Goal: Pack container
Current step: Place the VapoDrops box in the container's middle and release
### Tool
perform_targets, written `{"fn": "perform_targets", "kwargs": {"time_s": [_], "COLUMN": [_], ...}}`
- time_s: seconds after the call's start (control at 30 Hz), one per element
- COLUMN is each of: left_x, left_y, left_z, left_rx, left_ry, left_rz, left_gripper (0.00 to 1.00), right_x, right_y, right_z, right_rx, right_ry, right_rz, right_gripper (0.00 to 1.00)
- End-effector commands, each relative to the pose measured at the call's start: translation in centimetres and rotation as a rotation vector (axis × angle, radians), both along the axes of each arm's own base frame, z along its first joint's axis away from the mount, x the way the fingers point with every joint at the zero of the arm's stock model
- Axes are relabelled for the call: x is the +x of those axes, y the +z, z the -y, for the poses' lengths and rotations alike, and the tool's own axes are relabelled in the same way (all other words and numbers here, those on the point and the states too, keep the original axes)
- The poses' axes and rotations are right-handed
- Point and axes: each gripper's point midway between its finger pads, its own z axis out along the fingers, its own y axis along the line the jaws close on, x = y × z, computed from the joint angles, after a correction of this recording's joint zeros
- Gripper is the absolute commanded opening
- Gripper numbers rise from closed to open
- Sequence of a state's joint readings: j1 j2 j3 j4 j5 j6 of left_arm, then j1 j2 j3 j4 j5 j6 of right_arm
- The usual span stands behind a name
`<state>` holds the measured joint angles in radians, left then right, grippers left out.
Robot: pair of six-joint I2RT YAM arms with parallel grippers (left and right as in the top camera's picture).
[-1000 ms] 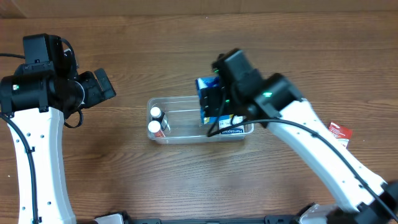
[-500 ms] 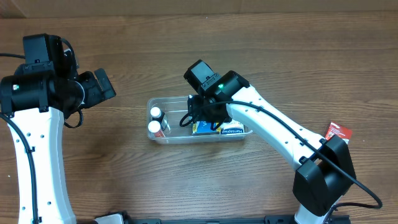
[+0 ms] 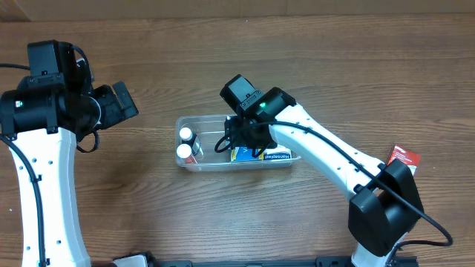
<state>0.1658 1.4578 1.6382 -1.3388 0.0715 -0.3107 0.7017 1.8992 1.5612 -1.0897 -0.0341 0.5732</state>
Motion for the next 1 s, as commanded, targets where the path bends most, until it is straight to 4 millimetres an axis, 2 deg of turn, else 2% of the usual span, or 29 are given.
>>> {"fn": "perform_targets", "kwargs": {"time_s": [0.0, 0.1, 0.17, 0.27, 0.33, 0.37, 0.5, 0.57, 0.6, 0.7, 0.83, 0.9, 0.97], "left_x": [-0.1, -0.1, -0.2, -0.2, -0.2, -0.2, -0.3, -0.3, -0.3, -0.3, -0.4, -0.4, -0.5], "left_y": [0.1, 0.1, 0.1, 0.1, 0.1, 0.1, 0.1, 0.1, 0.1, 0.1, 0.0, 0.0, 0.0], "left_z": [-0.1, -0.1, -0.1, -0.1, -0.1, -0.1, -0.1, -0.1, -0.1, -0.1, -0.1, -0.1, -0.1], "left_rx": [0.008, 0.009, 0.009, 0.009, 0.009, 0.009, 0.008, 0.007, 0.007, 0.007, 0.007, 0.007, 0.007], "left_ry": [-0.014, -0.014, -0.014, -0.014, -0.014, -0.014, -0.014, -0.014, -0.014, -0.014, -0.014, -0.014, -0.014], "left_rz": [0.003, 0.003, 0.002, 0.002, 0.002, 0.002, -0.004, -0.005, -0.005, -0.005, -0.007, -0.010, -0.012], "left_gripper": [1.00, 1.00, 1.00, 1.00, 1.00, 1.00, 1.00, 1.00, 1.00, 1.00, 1.00, 1.00, 1.00], "right_x": [-0.5, -0.4, -0.3, -0.2, -0.2, -0.2, 0.1, 0.6, 1.0, 2.4, 4.2, 4.7, 4.9], "right_y": [-3.0, -4.7, -4.8, -4.8, -4.8, -4.8, -4.6, -3.6, -2.7, 1.8, 10.2, 14.3, 17.0], "right_z": [-0.3, -0.4, -0.4, -0.5, -0.5, -0.5, -0.1, 0.6, 0.9, 2.0, 4.5, 7.1, 10.5], "right_rx": [-0.031, -0.050, -0.049, -0.046, -0.046, -0.046, -0.069, -0.101, -0.117, -0.141, -0.124, -0.101, -0.089], "right_ry": [0.004, 0.004, 0.004, 0.004, 0.004, 0.004, 0.003, -0.004, -0.009, -0.033, -0.108, -0.176, -0.258], "right_rz": [-0.068, -0.091, -0.090, -0.086, -0.086, -0.086, -0.065, -0.033, -0.005, 0.121, 0.335, 0.425, 0.471], "right_gripper": [0.74, 0.75, 0.78, 0.81, 0.88, 0.99, 1.00, 1.00, 1.00, 1.00, 1.00, 1.00, 1.00]}}
